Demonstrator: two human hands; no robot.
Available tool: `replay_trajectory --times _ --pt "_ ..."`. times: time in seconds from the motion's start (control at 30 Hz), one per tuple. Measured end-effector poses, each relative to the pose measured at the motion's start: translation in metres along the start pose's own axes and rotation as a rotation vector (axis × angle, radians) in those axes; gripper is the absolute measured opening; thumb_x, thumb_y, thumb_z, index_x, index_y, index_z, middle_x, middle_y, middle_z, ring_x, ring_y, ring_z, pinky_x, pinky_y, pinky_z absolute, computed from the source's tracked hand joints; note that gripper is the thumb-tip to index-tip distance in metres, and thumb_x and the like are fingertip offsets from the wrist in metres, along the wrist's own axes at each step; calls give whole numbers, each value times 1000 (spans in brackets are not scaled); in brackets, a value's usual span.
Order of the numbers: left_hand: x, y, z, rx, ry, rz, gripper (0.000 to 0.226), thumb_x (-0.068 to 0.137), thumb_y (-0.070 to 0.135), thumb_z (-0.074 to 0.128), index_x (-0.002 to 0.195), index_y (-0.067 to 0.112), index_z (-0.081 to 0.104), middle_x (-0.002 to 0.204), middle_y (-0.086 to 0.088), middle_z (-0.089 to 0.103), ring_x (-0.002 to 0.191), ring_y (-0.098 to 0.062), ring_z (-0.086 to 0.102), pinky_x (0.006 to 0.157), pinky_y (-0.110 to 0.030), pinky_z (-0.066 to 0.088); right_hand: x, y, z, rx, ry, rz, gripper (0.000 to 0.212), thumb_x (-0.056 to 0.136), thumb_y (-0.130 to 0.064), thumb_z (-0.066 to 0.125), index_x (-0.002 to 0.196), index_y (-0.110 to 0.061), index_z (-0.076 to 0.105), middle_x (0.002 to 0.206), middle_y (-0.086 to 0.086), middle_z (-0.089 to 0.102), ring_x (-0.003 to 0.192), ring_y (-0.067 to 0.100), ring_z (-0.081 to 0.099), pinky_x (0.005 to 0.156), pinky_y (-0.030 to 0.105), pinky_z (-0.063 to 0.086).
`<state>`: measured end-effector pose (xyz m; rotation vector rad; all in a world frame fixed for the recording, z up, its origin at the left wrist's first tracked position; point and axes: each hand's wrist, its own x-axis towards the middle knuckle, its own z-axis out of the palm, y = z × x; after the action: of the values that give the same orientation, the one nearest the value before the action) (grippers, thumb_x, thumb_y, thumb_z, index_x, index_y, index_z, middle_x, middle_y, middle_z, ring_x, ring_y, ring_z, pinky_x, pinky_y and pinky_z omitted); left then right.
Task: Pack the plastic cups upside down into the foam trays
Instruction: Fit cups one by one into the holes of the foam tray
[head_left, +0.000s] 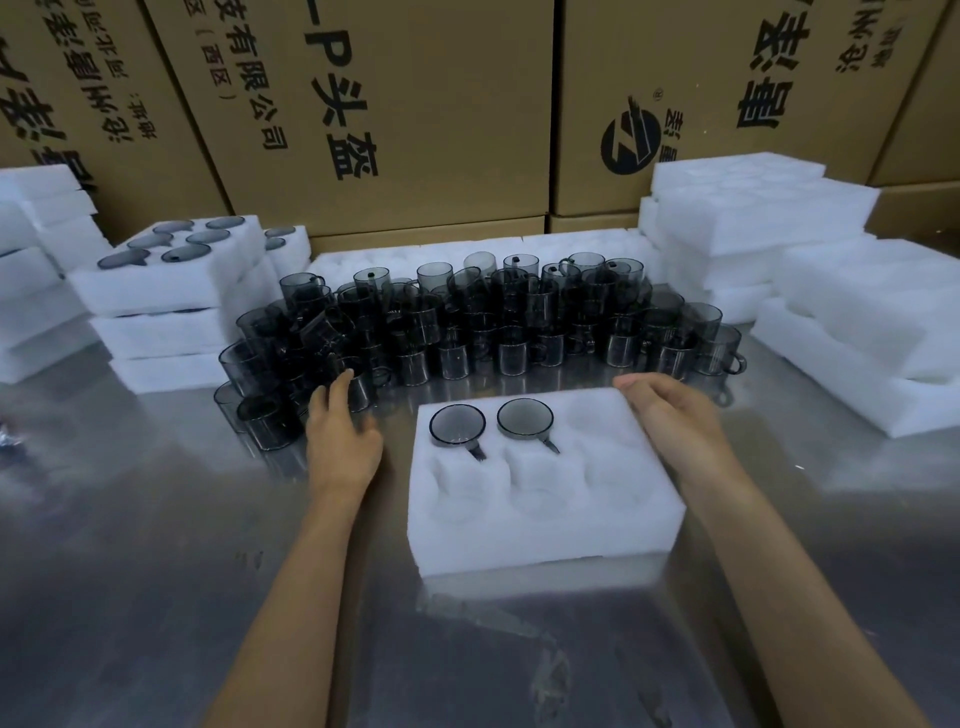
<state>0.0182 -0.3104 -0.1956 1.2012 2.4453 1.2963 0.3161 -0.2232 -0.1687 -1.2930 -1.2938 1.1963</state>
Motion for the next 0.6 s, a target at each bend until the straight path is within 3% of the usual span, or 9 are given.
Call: replay_trajectory --times 0.07,0.13,0.27,0.37,0.5,0.53,0.6 --pt "-1 -1 0 -32 52 18 41 92 6 59 131 14 50 140 -11 45 119 -32 50 95 -40 42 -1 -1 1 -4 0 -12 20 94 -20 60 84 -29 75 94 -6 74 96 18 66 98 43 51" --pt "-3 -1 -1 -59 88 11 27 91 14 66 113 13 50 123 -10 53 100 -28 53 83 -37 42 -3 -2 1 -9 -10 -24 20 95 -20 60 85 -28 75 96 -5 73 99 20 66 99 43 51" --pt "-8 4 -5 -120 129 47 26 86 22 76 98 17 53 98 -7 62 91 -30 60 80 -46 51 -5 -5 1 -31 -16 -40 19 96 -22 59 87 -29 74 98 -6 73 104 21 66 98 41 52" --pt "-15 18 -11 -235 196 123 39 83 21 79 105 29 49 105 5 61 96 -21 60 87 -44 53 -6 -7 1 -109 22 -170 14 96 -18 60 94 -27 72 102 -1 72 102 21 65 89 34 52" --pt "-33 49 -18 -378 221 250 68 82 25 81 133 47 41 122 38 50 114 7 56 97 -16 45 -17 -19 7 -283 103 -481 19 93 -14 63 109 -20 70 105 -5 71 107 21 62 98 41 50" --pt "-39 58 -18 -392 206 290 73 82 25 81 137 49 40 124 42 49 116 11 54 97 -11 43 -22 -22 10 -271 81 -539 19 93 -15 64 110 -20 70 104 -7 70 106 20 63 97 40 50" --pt "-51 72 -14 -394 153 363 78 82 23 81 143 49 39 135 37 48 123 8 52 103 -16 43 -34 -27 20 -230 -13 -610 19 93 -16 67 111 -22 71 104 -12 70 101 11 65 94 33 51"
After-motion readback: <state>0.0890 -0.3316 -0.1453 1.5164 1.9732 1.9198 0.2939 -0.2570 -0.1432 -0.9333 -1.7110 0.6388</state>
